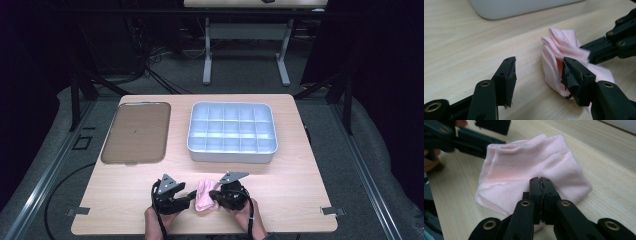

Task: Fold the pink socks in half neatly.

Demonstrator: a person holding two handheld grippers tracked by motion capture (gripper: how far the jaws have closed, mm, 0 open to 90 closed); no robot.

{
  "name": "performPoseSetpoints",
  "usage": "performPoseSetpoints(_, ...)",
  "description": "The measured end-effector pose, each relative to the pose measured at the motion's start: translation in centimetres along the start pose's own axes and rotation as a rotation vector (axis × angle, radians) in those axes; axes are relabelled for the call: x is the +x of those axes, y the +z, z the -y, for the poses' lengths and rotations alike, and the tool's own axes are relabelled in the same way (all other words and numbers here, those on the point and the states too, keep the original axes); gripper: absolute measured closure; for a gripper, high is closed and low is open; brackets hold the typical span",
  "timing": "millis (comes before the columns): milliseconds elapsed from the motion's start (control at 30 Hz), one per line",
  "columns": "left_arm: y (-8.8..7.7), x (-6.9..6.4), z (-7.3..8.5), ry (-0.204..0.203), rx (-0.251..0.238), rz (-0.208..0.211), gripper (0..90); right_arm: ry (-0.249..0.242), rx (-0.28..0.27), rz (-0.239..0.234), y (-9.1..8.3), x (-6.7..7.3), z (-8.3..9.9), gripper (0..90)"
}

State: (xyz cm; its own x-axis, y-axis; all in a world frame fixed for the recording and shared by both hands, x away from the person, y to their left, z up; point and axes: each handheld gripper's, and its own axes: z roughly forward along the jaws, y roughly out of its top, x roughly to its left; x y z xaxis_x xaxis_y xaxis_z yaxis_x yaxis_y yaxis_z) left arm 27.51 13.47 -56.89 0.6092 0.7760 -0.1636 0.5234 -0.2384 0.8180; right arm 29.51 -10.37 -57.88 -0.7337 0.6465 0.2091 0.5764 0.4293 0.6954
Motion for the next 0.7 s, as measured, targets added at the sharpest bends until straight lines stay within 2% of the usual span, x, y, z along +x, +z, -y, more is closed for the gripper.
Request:
performPoseSetpoints(67,-0.6,-0.2,-0.5,0.024,-0.018,0.010,44.3,0.000,0.000,0.003,0.0,0.0,0.0,88.5)
performPoseSetpoints(200,-1.1,-1.2,-1.5,0.073,-0.025,0.072,50.3,0.000,-0.003,0.004,0.0,0.1,0.0,88.5)
performPoseSetpoints(333,-0.5,-2.4,-2.0,0.149,0.004,0.114,59.0,-0.004,-0.002,0.006,0.0,0.1,0.0,88.6)
performPoseSetpoints(400,0.1,-2.9,-1.9,0.182,0.034,0.115,63.9,-0.003,-0.004,0.007,0.0,0.1,0.1,88.5)
performPoseSetpoints(567,0.9,-3.2,-1.6,0.199,0.047,0.141,69.2,-0.002,-0.004,0.007,0.0,0.1,0.1,88.5)
performPoseSetpoints(700,0.7,-3.7,-1.8,0.206,0.029,0.152,64.9,0.000,-0.002,0.005,0.0,0.1,0.1,88.5)
